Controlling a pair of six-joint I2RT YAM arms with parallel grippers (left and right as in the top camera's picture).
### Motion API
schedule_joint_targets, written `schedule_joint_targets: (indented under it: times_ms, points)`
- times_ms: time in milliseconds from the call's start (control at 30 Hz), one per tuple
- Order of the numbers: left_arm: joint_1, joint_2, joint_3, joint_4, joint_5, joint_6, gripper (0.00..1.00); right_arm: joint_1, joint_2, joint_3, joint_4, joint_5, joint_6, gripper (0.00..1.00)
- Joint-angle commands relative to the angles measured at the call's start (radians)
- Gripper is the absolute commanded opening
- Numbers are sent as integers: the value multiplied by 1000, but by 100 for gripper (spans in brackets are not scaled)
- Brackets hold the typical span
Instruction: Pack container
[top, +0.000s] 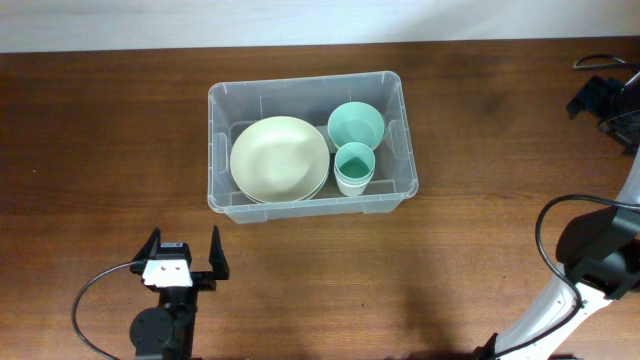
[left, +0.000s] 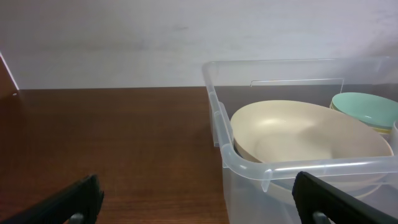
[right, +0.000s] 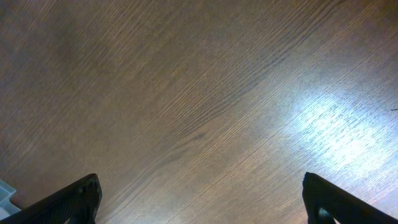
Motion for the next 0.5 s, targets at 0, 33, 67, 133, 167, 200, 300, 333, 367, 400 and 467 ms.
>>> schedule_joint_targets:
  times_ms: [0,33,67,133,167,200,300,333,367,400,467]
  points:
    - [-4,-9,-3,-7,-14,-6,99,27,-48,-5,0,11,0,99]
    - [-4,-9,-3,-7,-14,-6,100,41,-79,-5,0,11,0,99]
    - [-4,-9,-3,-7,-14,-6,100,52,-105,-5,0,11,0,99]
    - [-4,-9,-3,-7,-14,-6,99,100,-202,-9,1,12,0,99]
    - [-4,-9,-3,-7,-14,-6,99,115,-233,-17,1,12,0,99]
    - [-4,-9,-3,-7,-14,-6,100,133,-276,-35,10,13,-1,99]
    - [-4,-9,-3,-7,-14,-6,99,176,-401,-129,67,61,-4,99]
    - [-4,-9,-3,-7,-14,-6,99,190,-456,-185,81,64,-4,99]
    - [-4,-9,-3,-7,-14,-6,99,201,-502,-239,95,64,-3,99]
    - [-4,-9,-3,-7,-14,-6,100,214,-560,-307,117,64,-3,99]
    - [-4,-9,-3,-7,-14,-6,99,235,-669,-448,177,65,-4,99]
